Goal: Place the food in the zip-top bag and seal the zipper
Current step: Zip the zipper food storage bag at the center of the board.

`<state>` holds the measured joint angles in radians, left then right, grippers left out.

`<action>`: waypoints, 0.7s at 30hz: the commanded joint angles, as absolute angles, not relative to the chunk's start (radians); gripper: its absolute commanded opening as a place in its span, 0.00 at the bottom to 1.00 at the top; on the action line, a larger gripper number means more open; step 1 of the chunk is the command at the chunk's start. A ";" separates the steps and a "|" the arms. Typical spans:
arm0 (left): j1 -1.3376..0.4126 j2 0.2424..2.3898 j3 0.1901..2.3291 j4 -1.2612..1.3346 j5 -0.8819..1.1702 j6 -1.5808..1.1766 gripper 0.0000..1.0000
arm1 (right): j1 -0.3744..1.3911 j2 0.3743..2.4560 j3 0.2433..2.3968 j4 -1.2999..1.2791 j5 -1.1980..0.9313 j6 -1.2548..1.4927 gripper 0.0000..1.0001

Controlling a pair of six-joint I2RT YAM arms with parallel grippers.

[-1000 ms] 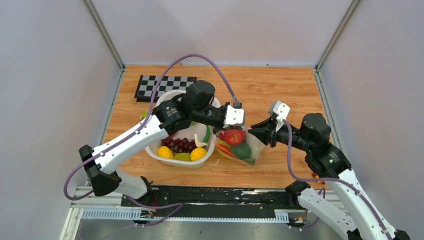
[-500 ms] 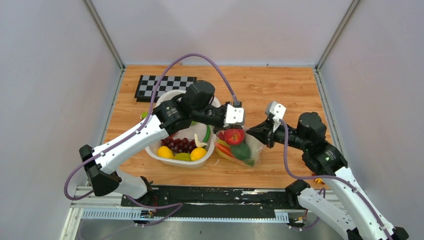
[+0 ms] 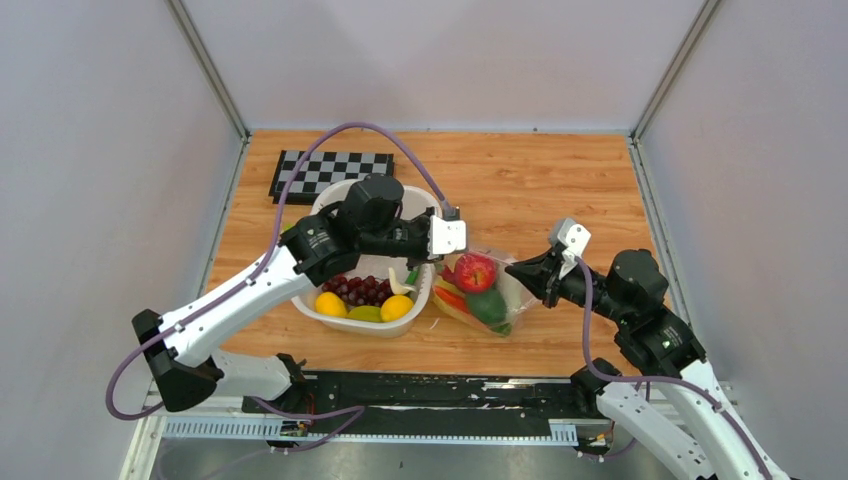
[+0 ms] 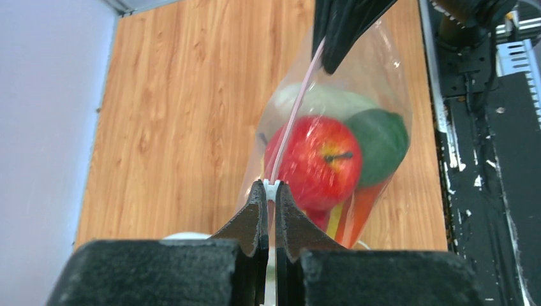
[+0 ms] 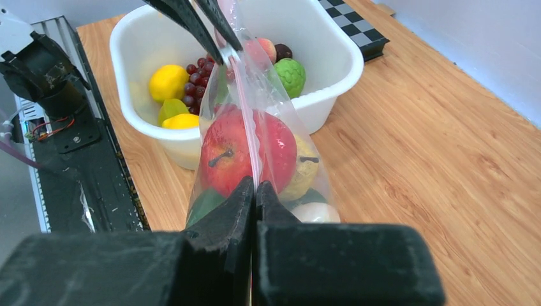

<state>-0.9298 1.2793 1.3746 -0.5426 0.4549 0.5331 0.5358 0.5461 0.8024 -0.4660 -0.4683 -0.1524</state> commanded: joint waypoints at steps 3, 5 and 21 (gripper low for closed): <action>-0.869 1.208 1.339 -0.606 0.338 0.562 0.01 | 0.536 0.481 0.778 -0.431 -0.384 -0.098 0.00; -0.851 1.189 1.325 -0.599 0.328 0.554 0.01 | 0.537 0.474 0.770 -0.426 -0.384 -0.089 0.00; -0.805 1.114 1.234 -0.520 0.221 0.490 0.18 | 0.537 0.488 0.768 -0.390 -0.406 -0.068 0.00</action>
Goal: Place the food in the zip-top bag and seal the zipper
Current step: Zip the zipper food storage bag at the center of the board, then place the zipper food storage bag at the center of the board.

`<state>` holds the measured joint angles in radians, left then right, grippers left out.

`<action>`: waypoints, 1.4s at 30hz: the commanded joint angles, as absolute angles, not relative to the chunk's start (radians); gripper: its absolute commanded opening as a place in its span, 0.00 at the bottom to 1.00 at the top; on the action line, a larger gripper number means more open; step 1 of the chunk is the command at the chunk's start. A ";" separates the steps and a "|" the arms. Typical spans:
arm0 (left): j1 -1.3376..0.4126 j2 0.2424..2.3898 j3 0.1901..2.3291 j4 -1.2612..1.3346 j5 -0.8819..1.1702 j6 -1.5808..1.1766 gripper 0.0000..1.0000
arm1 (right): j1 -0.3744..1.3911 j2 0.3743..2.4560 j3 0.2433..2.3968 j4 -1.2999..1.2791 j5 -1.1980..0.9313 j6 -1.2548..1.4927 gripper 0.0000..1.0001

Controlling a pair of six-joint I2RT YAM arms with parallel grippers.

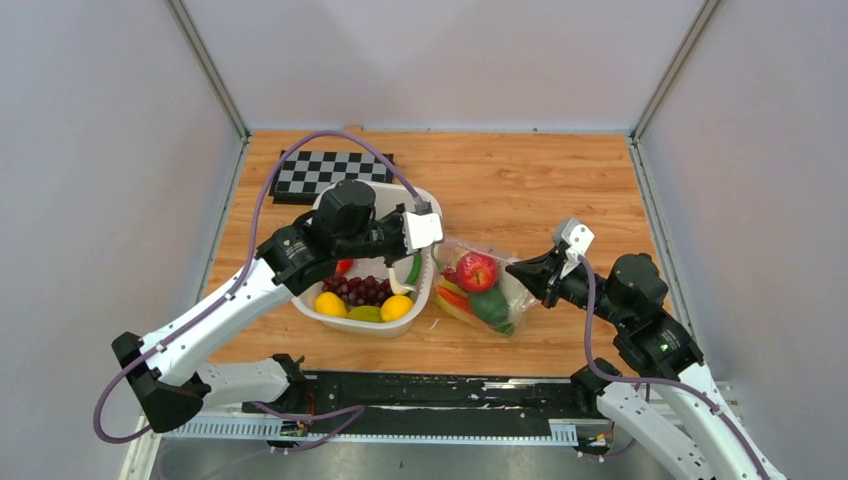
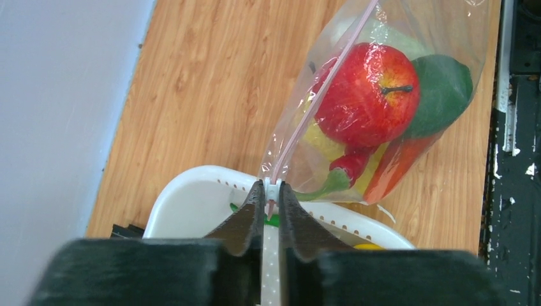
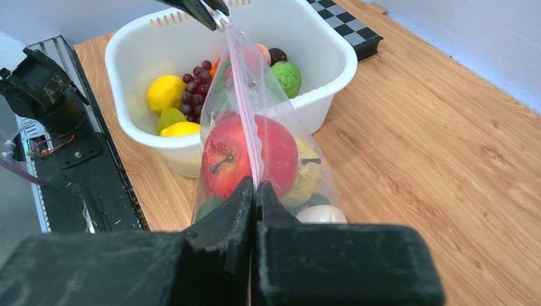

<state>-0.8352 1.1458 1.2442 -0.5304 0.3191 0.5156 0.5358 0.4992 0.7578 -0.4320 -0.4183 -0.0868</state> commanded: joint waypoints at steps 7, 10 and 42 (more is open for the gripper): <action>-0.805 1.074 1.158 -0.337 0.271 0.352 0.79 | 0.537 0.503 0.768 -0.361 -0.365 -0.042 0.00; -0.806 1.065 1.151 -0.293 0.277 0.306 0.97 | 0.536 0.528 0.788 -0.364 -0.262 -0.044 0.00; -0.802 0.907 0.986 -0.024 0.065 0.038 1.00 | 0.506 0.778 1.002 -0.740 -0.529 -0.362 0.14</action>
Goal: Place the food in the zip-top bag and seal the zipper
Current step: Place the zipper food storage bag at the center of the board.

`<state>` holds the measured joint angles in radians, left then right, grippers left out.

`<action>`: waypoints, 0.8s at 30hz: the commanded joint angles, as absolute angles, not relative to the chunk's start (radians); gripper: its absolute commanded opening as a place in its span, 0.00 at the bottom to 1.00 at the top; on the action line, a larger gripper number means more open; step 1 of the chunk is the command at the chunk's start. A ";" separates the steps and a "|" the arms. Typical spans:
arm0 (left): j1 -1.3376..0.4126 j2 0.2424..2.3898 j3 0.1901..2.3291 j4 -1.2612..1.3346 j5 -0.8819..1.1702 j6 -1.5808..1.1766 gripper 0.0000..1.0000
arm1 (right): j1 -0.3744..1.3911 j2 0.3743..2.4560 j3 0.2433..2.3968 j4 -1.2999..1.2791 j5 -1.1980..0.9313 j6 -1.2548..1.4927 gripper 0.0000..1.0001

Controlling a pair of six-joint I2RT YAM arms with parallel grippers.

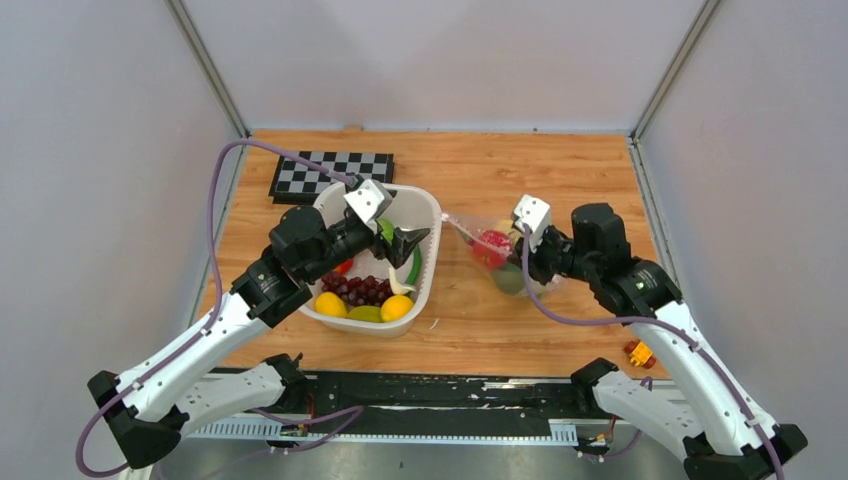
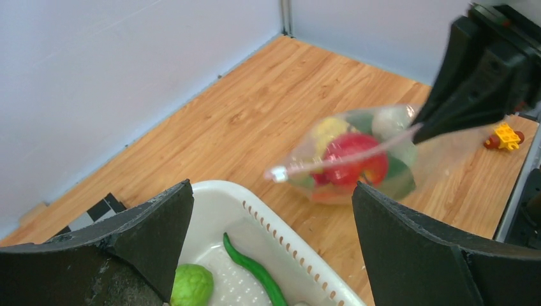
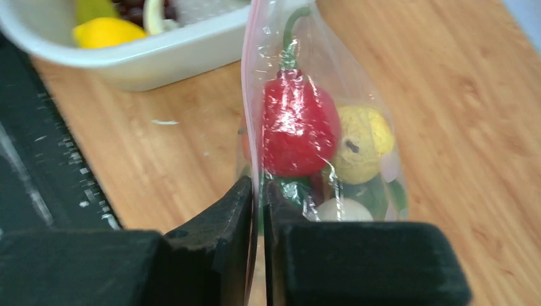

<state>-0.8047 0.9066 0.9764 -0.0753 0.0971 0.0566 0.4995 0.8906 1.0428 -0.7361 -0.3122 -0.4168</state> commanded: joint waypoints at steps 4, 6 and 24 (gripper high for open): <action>-0.802 0.927 1.000 -0.029 0.067 0.033 1.00 | 0.506 0.686 0.968 -0.729 -0.636 -0.318 0.44; -0.796 0.938 1.020 -0.058 0.067 0.013 1.00 | 0.506 0.663 0.967 -0.725 -0.630 -0.299 0.47; -0.767 0.904 1.013 -0.117 -0.051 -0.035 1.00 | 0.572 1.062 0.917 -0.426 -0.454 0.279 0.50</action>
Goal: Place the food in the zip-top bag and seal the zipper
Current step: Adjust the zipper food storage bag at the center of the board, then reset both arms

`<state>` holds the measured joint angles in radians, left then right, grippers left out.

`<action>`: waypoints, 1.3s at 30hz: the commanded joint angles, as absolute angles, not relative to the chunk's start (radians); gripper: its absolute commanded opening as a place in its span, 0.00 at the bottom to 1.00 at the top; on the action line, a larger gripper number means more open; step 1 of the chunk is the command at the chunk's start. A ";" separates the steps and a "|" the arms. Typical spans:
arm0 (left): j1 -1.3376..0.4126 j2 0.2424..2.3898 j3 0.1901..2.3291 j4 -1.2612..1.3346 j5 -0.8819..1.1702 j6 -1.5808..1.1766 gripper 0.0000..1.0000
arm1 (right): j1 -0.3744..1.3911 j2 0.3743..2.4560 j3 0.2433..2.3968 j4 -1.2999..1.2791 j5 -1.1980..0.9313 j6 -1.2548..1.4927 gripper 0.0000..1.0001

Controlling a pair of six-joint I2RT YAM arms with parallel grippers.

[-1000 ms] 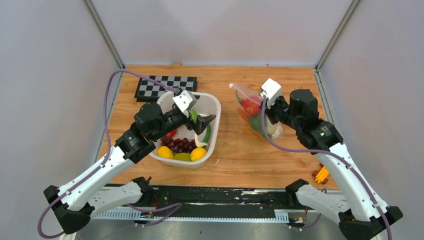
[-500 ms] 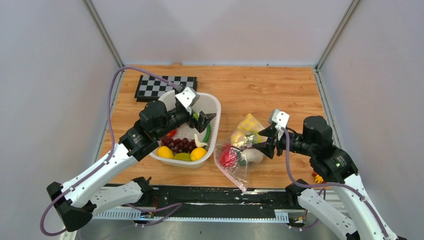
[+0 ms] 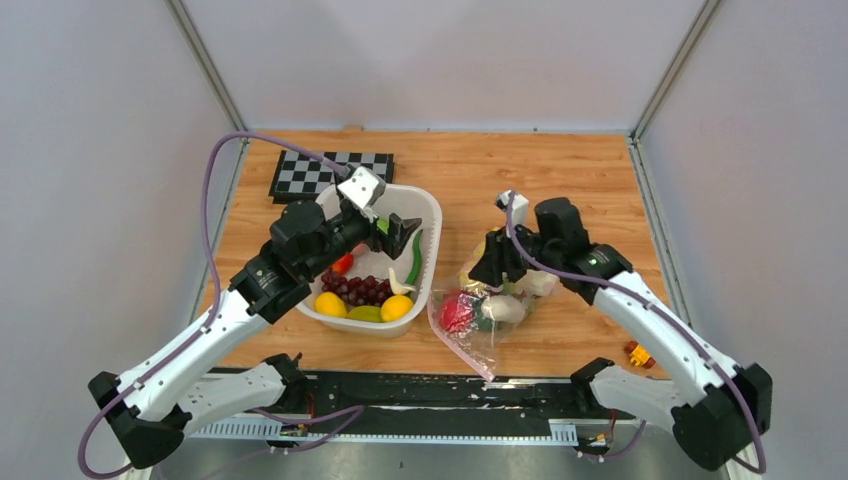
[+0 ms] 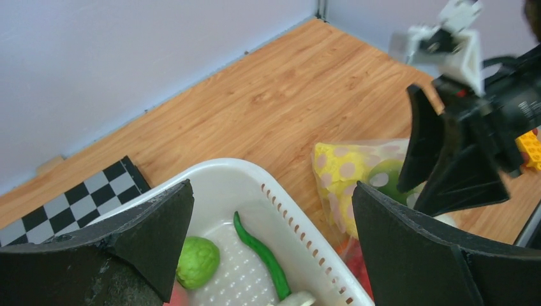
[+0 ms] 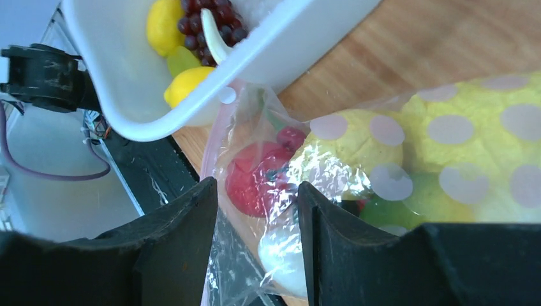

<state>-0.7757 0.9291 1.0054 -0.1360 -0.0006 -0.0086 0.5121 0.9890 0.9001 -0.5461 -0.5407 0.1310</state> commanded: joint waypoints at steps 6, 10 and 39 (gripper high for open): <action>-0.754 0.906 1.029 -0.158 -0.073 -0.074 1.00 | 0.623 1.288 1.077 -0.475 -0.278 0.186 0.51; -0.720 0.888 1.024 -0.192 -0.101 -0.081 1.00 | 0.650 1.381 1.083 -0.553 -0.215 0.070 0.50; -0.126 0.899 1.117 -0.557 -0.072 -0.361 1.00 | 0.347 0.905 1.044 -0.549 0.146 0.204 0.98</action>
<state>-0.1455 0.9066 1.0771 -0.5125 -0.0570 -0.2661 0.5041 0.9089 0.9737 -0.5213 0.1444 0.0872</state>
